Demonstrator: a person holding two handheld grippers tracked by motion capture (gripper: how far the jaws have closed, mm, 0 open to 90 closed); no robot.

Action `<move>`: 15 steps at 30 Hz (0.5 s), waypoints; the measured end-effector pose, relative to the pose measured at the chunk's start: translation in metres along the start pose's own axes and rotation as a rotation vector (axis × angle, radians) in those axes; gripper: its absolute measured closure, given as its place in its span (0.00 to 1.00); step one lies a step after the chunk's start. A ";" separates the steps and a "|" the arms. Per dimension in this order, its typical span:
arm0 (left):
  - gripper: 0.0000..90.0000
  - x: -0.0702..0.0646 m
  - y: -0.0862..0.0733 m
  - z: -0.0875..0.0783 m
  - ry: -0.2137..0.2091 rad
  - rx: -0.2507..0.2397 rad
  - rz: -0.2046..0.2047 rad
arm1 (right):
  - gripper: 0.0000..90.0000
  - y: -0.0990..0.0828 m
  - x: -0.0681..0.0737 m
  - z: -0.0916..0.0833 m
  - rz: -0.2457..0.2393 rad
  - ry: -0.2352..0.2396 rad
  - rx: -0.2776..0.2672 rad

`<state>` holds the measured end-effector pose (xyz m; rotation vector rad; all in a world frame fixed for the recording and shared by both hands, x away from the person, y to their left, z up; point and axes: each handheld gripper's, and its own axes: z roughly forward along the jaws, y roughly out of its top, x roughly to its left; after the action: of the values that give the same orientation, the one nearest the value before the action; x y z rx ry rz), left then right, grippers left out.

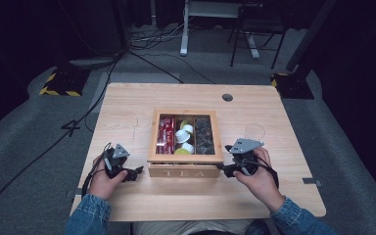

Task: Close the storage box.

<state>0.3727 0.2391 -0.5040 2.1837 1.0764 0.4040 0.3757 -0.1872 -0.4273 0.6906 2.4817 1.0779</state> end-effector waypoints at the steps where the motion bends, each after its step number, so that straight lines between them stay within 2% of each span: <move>1: 0.11 0.000 0.000 0.000 0.002 -0.002 -0.001 | 0.27 0.000 0.000 0.000 0.003 0.009 0.003; 2: 0.11 0.000 0.000 0.000 0.002 -0.002 -0.001 | 0.27 0.000 0.000 0.000 0.003 0.009 0.003; 4: 0.11 -0.001 0.000 0.000 0.001 -0.002 -0.006 | 0.26 0.000 0.002 0.002 0.002 0.062 0.038; 5: 0.11 -0.001 0.000 0.000 0.001 -0.002 -0.006 | 0.26 0.000 0.002 0.002 0.002 0.062 0.038; 6: 0.11 -0.001 0.000 0.000 0.003 -0.004 -0.007 | 0.25 -0.002 0.005 0.004 0.006 0.083 0.007; 10: 0.11 -0.001 0.000 0.000 0.002 -0.003 -0.009 | 0.24 0.001 0.004 0.001 0.015 0.080 -0.013; 15: 0.11 -0.001 0.000 0.000 0.001 -0.002 -0.009 | 0.23 0.004 -0.002 -0.002 0.045 0.099 -0.041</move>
<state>0.3719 0.2385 -0.5043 2.1765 1.0864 0.4021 0.3771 -0.1867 -0.4223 0.7004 2.5298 1.2032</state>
